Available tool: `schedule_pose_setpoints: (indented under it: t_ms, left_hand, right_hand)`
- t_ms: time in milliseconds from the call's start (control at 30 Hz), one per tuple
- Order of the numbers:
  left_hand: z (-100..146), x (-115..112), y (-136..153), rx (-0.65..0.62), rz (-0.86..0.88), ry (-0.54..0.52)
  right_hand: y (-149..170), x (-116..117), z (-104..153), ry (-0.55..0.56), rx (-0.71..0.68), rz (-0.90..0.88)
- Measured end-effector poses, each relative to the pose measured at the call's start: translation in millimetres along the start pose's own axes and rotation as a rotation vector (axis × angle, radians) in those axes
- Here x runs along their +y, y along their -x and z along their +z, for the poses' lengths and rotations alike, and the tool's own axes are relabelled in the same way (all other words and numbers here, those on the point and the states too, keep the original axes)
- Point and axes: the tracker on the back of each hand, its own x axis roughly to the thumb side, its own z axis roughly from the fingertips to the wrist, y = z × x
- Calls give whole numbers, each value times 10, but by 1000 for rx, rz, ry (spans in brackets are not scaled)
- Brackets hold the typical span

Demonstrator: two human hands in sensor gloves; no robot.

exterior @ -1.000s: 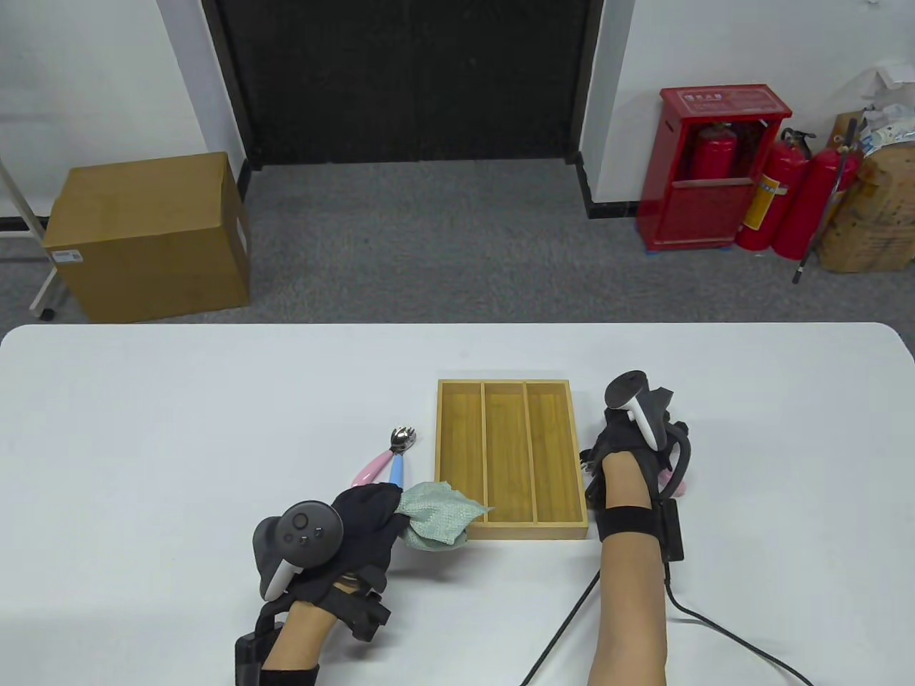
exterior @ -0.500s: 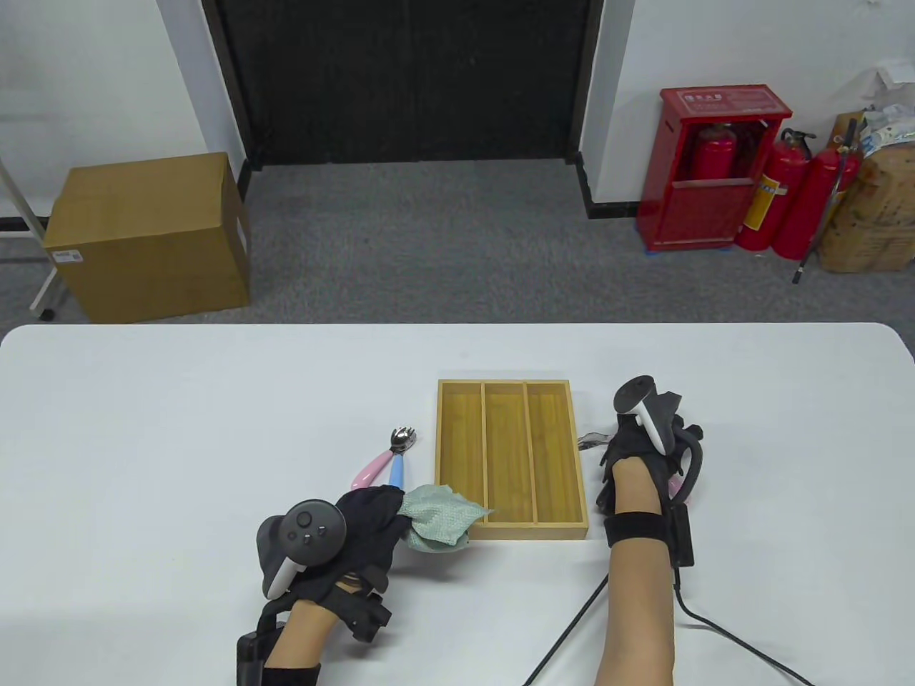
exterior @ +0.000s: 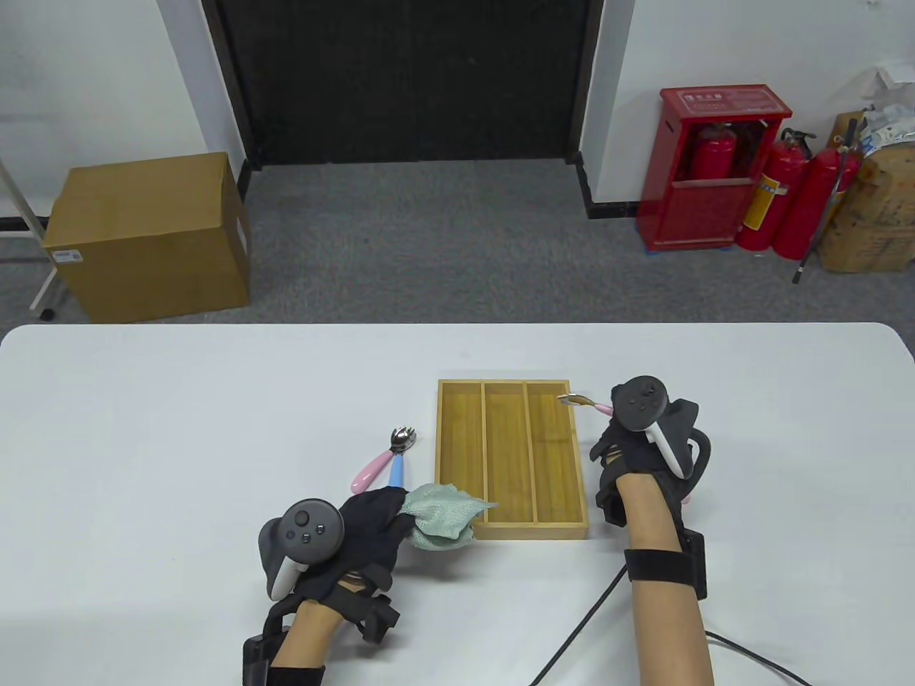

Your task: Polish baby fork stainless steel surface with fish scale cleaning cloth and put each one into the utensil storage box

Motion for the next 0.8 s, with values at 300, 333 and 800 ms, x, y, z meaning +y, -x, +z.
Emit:
schedule_pose_setpoints:
  t_ms: [300,333,800]
  left_hand:
    - [19,61,274,96,263,-62]
    - [24,64,290,99,294,-65]
    - [33,35,369,79,730,-7]
  right_hand:
    - [-599,-154,786,-145,-209,-439]
    - [-647,-146,847,-158,-226,-450]
    - [-1048,488,1456,-135,-400,-746]
